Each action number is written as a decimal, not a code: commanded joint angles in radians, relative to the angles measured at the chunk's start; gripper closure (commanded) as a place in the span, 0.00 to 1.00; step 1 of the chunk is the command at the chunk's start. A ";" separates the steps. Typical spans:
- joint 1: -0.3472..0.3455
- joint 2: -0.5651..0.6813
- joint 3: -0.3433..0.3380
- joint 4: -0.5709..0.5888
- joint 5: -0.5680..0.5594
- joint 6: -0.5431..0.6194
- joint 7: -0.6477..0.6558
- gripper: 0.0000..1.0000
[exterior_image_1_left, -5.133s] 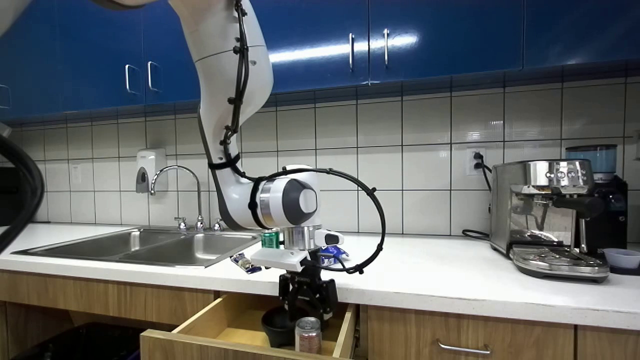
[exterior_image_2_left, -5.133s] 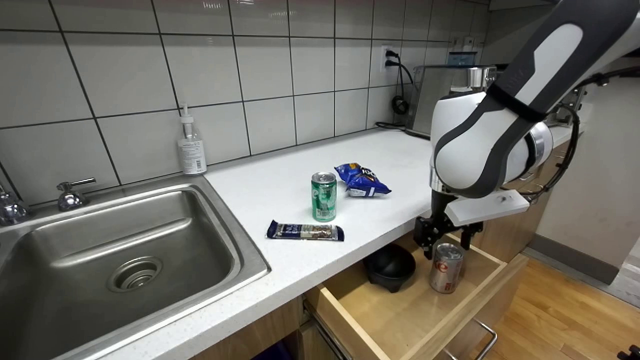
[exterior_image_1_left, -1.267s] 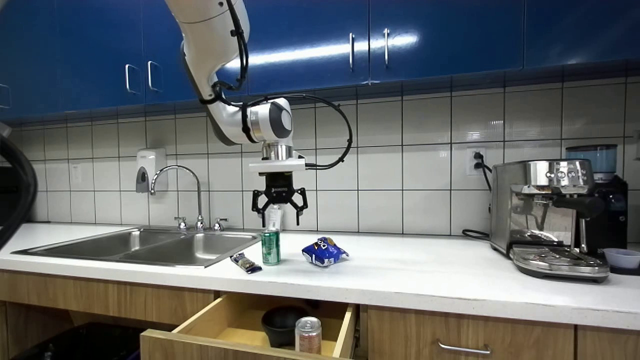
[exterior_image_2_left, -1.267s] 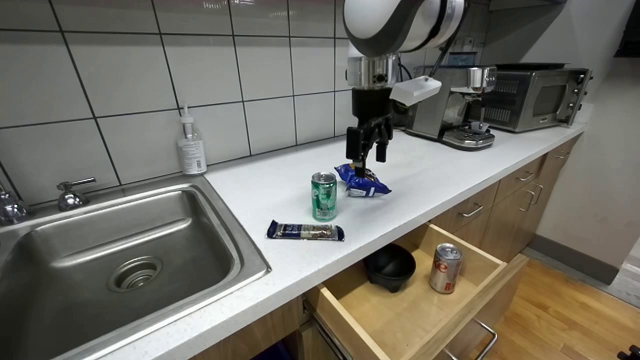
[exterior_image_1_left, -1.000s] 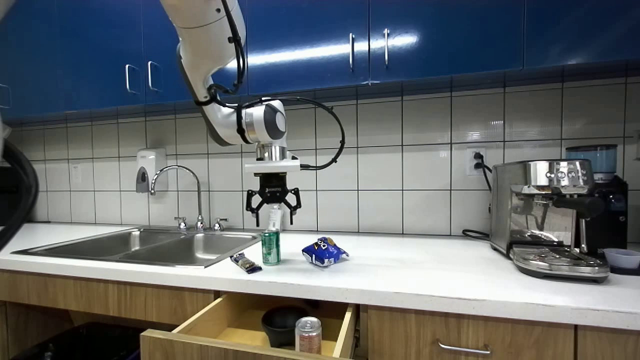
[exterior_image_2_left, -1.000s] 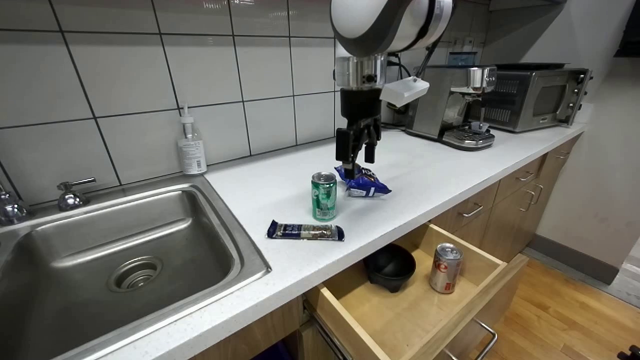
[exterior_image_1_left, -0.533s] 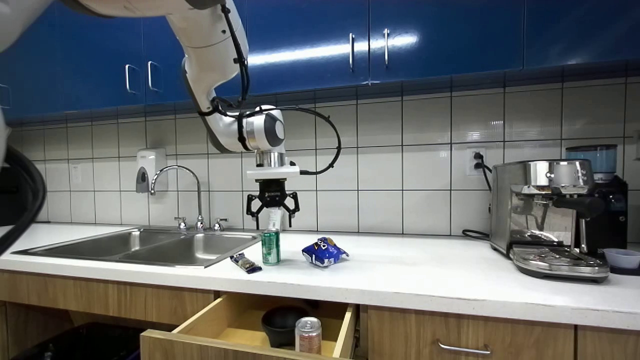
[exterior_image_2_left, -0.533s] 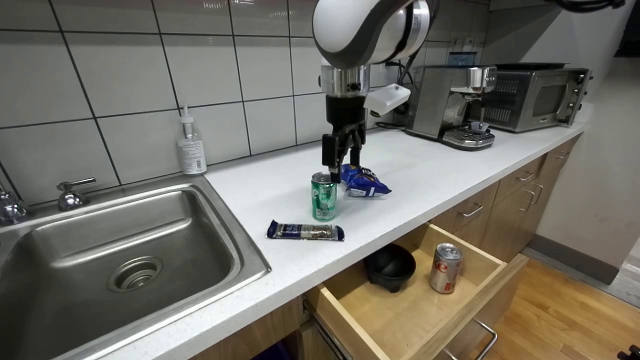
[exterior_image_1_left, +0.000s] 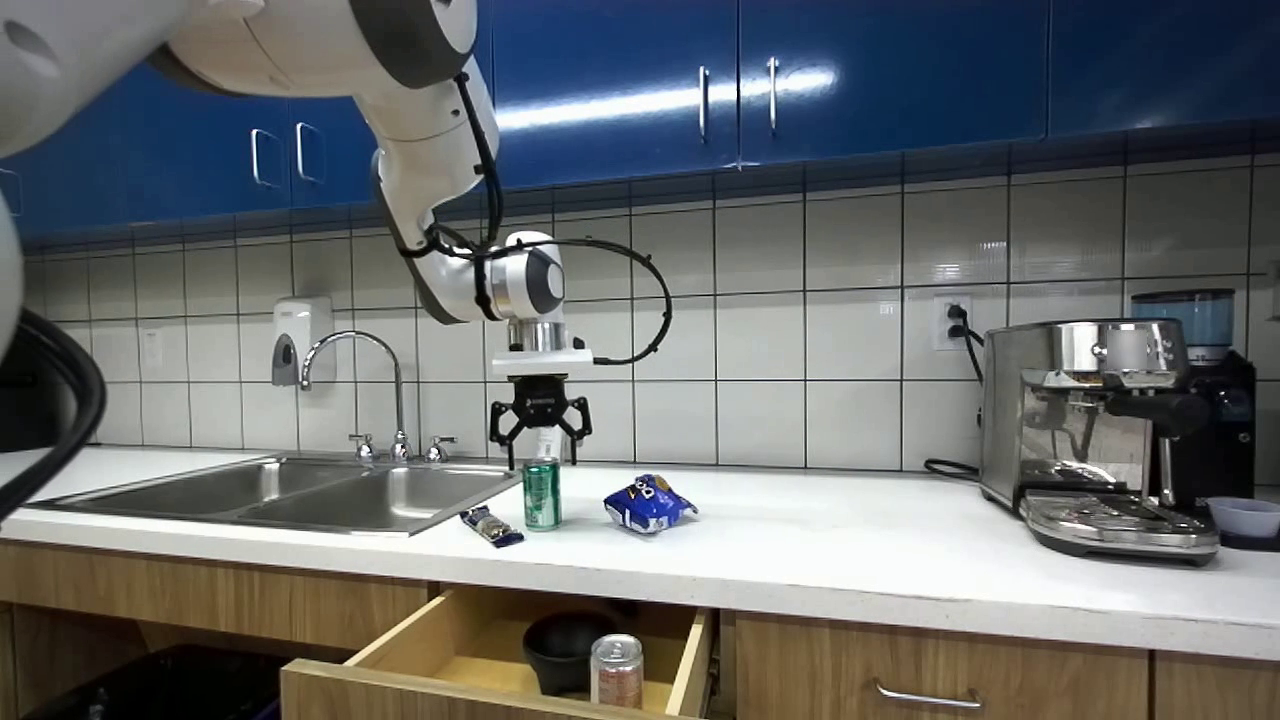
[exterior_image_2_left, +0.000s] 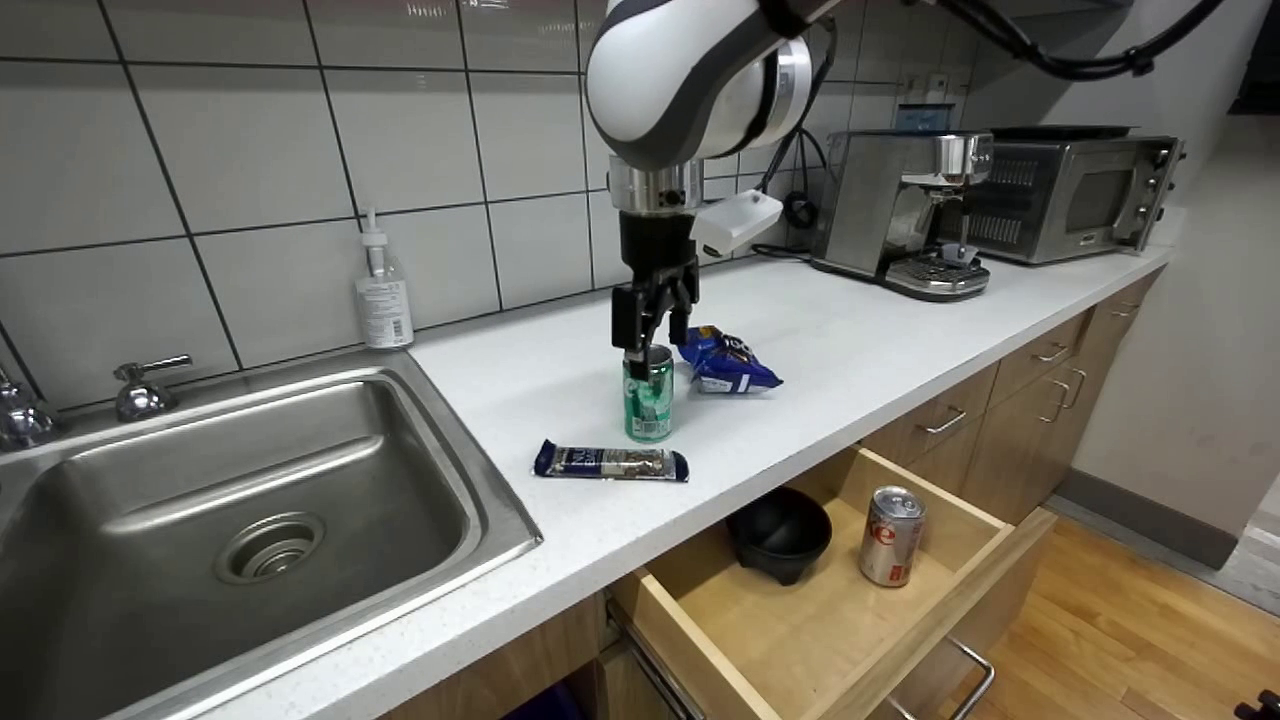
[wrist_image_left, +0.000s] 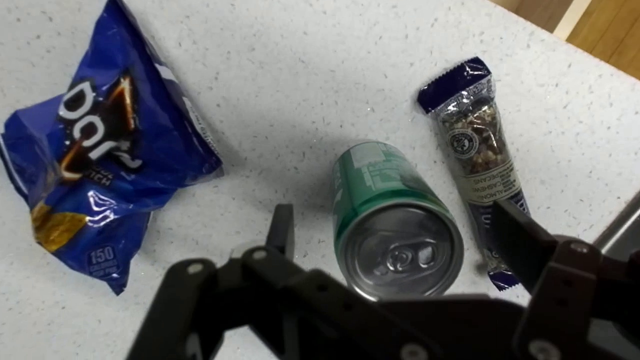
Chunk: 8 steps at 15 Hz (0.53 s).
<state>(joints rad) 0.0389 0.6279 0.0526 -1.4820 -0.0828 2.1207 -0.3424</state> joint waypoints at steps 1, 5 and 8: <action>0.000 0.061 0.007 0.082 -0.028 -0.004 -0.017 0.00; -0.001 0.085 0.011 0.106 -0.038 0.004 -0.028 0.00; 0.000 0.091 0.013 0.108 -0.044 0.007 -0.037 0.00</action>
<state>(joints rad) 0.0426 0.6973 0.0542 -1.4134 -0.1068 2.1286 -0.3506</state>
